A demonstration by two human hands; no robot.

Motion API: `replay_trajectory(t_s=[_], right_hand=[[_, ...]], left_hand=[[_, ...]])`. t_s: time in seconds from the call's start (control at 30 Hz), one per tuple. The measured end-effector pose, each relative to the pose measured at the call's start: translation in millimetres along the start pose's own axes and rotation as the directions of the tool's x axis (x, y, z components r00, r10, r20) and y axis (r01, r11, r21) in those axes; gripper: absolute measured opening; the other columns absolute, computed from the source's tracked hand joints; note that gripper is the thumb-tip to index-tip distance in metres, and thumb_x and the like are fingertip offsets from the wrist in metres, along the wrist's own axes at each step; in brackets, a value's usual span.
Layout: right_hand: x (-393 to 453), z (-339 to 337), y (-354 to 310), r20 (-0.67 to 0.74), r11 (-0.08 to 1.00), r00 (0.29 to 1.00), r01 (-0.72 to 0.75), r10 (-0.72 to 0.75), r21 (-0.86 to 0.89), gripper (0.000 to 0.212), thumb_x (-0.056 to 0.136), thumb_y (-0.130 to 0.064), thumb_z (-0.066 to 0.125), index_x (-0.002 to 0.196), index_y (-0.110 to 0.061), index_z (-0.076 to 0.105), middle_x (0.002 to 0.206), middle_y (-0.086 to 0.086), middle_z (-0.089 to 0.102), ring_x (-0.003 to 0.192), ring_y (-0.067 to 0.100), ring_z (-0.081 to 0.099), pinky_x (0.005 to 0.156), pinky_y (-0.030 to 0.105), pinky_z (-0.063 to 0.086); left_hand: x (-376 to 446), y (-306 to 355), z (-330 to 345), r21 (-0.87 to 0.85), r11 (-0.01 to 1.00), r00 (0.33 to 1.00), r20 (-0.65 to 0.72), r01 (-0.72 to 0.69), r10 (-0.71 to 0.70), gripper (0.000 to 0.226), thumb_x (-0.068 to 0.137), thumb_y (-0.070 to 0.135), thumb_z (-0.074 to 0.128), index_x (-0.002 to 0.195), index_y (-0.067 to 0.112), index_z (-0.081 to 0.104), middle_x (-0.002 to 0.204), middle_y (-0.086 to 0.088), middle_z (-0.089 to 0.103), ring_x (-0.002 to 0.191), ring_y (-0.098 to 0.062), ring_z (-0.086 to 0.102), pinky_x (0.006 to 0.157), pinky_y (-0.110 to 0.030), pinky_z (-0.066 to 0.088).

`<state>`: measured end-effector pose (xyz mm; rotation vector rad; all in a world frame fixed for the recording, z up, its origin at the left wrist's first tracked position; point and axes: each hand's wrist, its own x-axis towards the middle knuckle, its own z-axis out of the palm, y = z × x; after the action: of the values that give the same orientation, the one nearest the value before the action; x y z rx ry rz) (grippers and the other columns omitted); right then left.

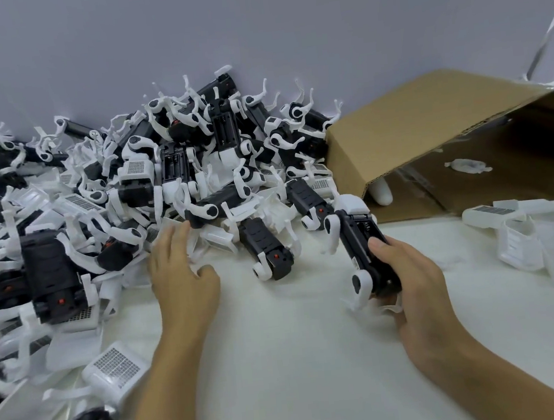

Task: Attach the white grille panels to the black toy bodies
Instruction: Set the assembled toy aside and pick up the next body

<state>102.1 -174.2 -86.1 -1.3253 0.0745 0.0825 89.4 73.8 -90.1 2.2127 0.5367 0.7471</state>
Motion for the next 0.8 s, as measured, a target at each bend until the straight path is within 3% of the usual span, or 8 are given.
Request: replay_trajectory(t_s=[0.07, 0.13, 0.23, 0.3, 0.43, 0.57, 0.7, 0.8], right_hand=[[0, 0, 0, 0.002, 1.000, 1.000, 0.016, -0.015, -0.015, 0.045, 0.073, -0.045, 0.067, 0.108, -0.019, 0.074, 0.079, 0.005, 0.071, 0.070, 0.026, 0.060, 0.067, 0.037, 0.038], [1, 0, 1, 0.003, 1.000, 1.000, 0.010, -0.010, -0.026, 0.044, 0.073, -0.046, 0.066, 0.108, -0.020, 0.074, 0.076, 0.003, 0.070, 0.069, 0.025, 0.061, 0.071, 0.043, 0.036], [2, -1, 1, -0.001, 1.000, 1.000, -0.005, 0.005, -0.019, 0.046, 0.072, -0.046, 0.066, 0.107, -0.018, 0.074, 0.074, 0.004, 0.069, 0.068, 0.026, 0.059, 0.073, 0.046, 0.039], [2, -1, 1, -0.003, 1.000, 1.000, 0.002, -0.002, -0.027, 0.047, 0.072, -0.047, 0.065, 0.108, -0.017, 0.073, 0.075, 0.003, 0.070, 0.064, 0.023, 0.059, 0.068, 0.039, 0.037], [3, -2, 1, 0.004, 0.999, 1.000, 0.012, -0.012, -0.047, 0.049, 0.071, -0.048, 0.064, 0.108, -0.017, 0.073, 0.074, 0.001, 0.070, 0.063, 0.020, 0.058, 0.069, 0.039, 0.034], [4, -2, 2, 0.006, 0.998, 1.000, 0.007, -0.007, -0.057, 0.046, 0.072, -0.049, 0.063, 0.107, -0.019, 0.073, 0.075, -0.001, 0.070, 0.062, 0.018, 0.059, 0.066, 0.035, 0.033], [5, -2, 3, 0.006, 0.998, 1.000, 0.007, -0.006, -0.057, 0.046, 0.072, -0.050, 0.063, 0.106, -0.020, 0.073, 0.075, -0.001, 0.070, 0.061, 0.018, 0.058, 0.063, 0.034, 0.032], [4, -2, 2, -0.001, 0.999, 1.000, 0.013, -0.013, -0.046, 0.044, 0.073, -0.049, 0.065, 0.107, -0.022, 0.073, 0.079, -0.001, 0.072, 0.062, 0.018, 0.060, 0.067, 0.036, 0.033]], left_hand=[[4, -5, 5, 0.248, 0.969, 0.994, 0.108, -0.008, -0.019, 0.077, 0.091, 0.003, 0.051, 0.159, 0.017, 0.021, 0.168, -0.003, 0.014, 0.154, -0.022, 0.006, 0.121, -0.050, 0.012], [2, -4, 11, 0.371, 0.929, 0.991, 0.125, -0.005, -0.045, 0.073, 0.095, 0.015, 0.048, 0.160, 0.019, 0.015, 0.167, -0.004, 0.017, 0.153, -0.025, 0.006, 0.120, -0.051, 0.012], [1, -4, 12, 0.365, 0.929, 0.997, 0.028, 0.060, -0.075, 0.059, 0.095, 0.016, 0.053, 0.151, 0.009, 0.034, 0.150, -0.013, 0.042, 0.136, -0.038, 0.029, 0.110, -0.050, 0.026], [4, -8, 9, 0.360, 0.931, 0.999, -0.025, 0.054, -0.048, 0.049, 0.095, 0.017, 0.060, 0.140, 0.002, 0.048, 0.135, -0.019, 0.052, 0.124, -0.040, 0.040, 0.105, -0.046, 0.029], [3, -9, 6, 0.197, 0.979, 0.994, -0.107, 0.054, -0.033, 0.036, 0.090, 0.019, 0.074, 0.118, -0.003, 0.068, 0.112, -0.019, 0.063, 0.102, -0.036, 0.054, 0.089, -0.040, 0.040], [1, -1, 1, -0.168, 0.986, 0.982, -0.188, -0.016, -0.016, 0.030, 0.080, 0.029, 0.084, 0.104, 0.014, 0.071, 0.090, -0.003, 0.063, 0.071, -0.010, 0.052, 0.073, -0.031, 0.047], [2, 13, -7, -0.633, 0.772, 0.979, -0.117, 0.053, -0.164, 0.037, 0.077, 0.015, 0.086, 0.106, 0.030, 0.067, 0.086, 0.010, 0.063, 0.069, 0.001, 0.057, 0.067, -0.015, 0.050], [0, 30, -13, -0.901, 0.386, 0.979, 0.162, 0.198, -0.124, 0.010, 0.080, 0.015, 0.074, 0.085, 0.023, 0.077, 0.084, 0.004, 0.073, 0.073, -0.007, 0.063, 0.069, -0.017, 0.053]])
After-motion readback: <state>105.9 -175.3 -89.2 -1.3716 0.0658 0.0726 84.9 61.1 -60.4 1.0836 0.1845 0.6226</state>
